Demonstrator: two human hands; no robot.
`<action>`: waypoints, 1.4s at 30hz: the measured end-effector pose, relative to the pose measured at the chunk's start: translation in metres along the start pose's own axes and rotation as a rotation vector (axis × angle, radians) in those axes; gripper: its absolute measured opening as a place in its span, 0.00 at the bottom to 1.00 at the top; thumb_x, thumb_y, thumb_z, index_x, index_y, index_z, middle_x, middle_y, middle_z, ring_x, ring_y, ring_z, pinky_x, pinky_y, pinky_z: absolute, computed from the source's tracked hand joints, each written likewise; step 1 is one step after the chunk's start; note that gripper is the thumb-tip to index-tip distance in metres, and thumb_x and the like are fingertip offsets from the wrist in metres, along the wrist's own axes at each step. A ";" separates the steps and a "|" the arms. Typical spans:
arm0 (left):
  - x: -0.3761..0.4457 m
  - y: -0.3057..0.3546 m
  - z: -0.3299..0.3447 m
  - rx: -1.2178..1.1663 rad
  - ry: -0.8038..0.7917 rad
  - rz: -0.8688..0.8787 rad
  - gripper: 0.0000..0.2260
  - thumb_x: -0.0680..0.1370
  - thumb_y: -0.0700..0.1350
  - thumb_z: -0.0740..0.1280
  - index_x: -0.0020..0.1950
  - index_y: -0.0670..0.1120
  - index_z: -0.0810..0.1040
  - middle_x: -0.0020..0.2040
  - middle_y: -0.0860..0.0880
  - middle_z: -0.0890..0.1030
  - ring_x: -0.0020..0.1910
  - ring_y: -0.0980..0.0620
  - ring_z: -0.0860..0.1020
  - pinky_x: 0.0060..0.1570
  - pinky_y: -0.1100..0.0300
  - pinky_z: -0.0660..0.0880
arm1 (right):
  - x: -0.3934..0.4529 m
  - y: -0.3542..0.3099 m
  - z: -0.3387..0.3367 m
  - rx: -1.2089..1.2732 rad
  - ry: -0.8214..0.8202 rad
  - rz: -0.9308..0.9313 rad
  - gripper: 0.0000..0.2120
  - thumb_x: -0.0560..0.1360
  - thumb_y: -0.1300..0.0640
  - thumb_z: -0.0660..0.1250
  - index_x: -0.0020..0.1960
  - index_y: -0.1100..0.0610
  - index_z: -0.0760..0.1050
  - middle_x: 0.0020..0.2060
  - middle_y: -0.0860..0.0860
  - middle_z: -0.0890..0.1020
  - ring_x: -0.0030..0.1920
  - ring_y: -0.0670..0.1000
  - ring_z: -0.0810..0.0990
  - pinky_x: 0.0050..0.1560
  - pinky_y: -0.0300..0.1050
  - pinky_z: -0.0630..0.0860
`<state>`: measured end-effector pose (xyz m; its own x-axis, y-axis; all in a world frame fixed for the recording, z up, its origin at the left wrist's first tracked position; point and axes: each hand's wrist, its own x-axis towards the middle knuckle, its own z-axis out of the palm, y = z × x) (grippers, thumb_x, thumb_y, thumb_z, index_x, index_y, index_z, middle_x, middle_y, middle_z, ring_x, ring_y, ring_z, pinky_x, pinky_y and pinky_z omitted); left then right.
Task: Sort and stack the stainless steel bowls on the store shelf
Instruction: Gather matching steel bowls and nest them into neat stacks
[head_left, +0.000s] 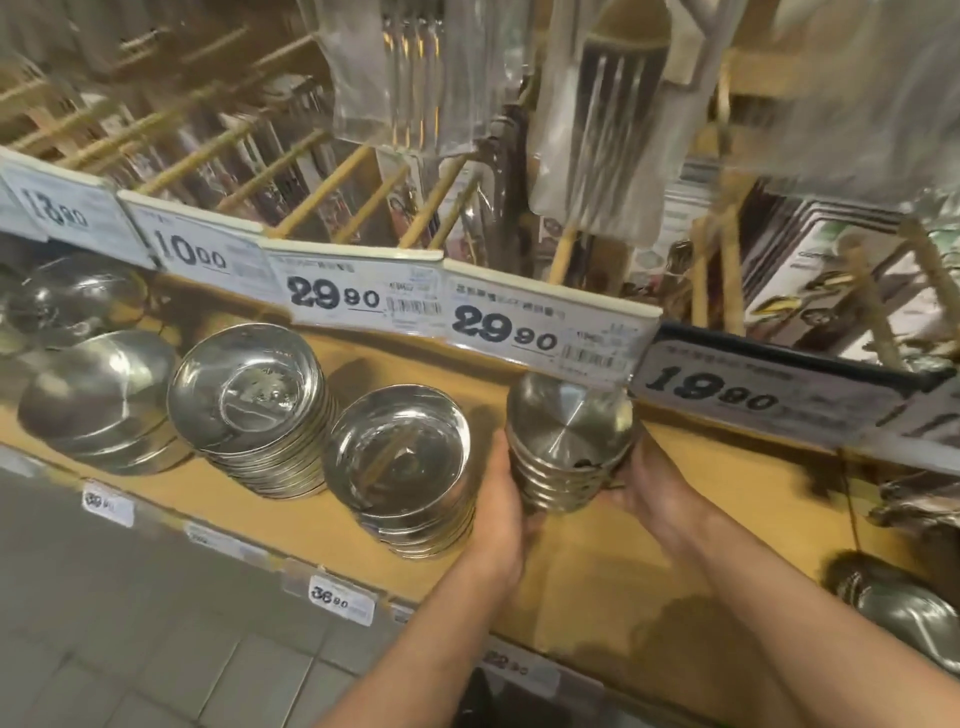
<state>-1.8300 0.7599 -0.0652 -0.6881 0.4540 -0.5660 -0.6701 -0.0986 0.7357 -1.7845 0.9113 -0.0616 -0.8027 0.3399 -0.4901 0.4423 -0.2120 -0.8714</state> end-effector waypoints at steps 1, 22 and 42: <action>0.003 0.001 0.000 -0.006 0.017 0.010 0.22 0.83 0.64 0.50 0.66 0.58 0.78 0.60 0.57 0.84 0.61 0.56 0.79 0.61 0.50 0.76 | 0.002 -0.002 0.002 -0.004 -0.002 -0.005 0.19 0.83 0.37 0.52 0.66 0.42 0.73 0.64 0.47 0.80 0.63 0.50 0.79 0.61 0.57 0.79; -0.015 -0.006 0.007 0.036 0.105 0.107 0.22 0.86 0.57 0.48 0.72 0.54 0.74 0.69 0.53 0.78 0.69 0.54 0.73 0.76 0.46 0.63 | -0.010 0.016 -0.010 0.128 0.097 0.072 0.28 0.82 0.37 0.53 0.78 0.48 0.63 0.74 0.52 0.69 0.71 0.52 0.69 0.68 0.61 0.72; -0.149 -0.030 -0.058 0.434 0.006 0.133 0.12 0.84 0.52 0.59 0.67 0.56 0.74 0.66 0.49 0.77 0.62 0.53 0.77 0.62 0.48 0.77 | -0.199 0.055 0.015 0.051 0.218 -0.130 0.09 0.82 0.45 0.62 0.61 0.35 0.74 0.64 0.38 0.74 0.64 0.44 0.74 0.52 0.36 0.74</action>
<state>-1.7236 0.6438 -0.0248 -0.7628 0.4572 -0.4573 -0.3981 0.2253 0.8893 -1.6065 0.8183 -0.0117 -0.7439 0.5553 -0.3718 0.3161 -0.1978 -0.9279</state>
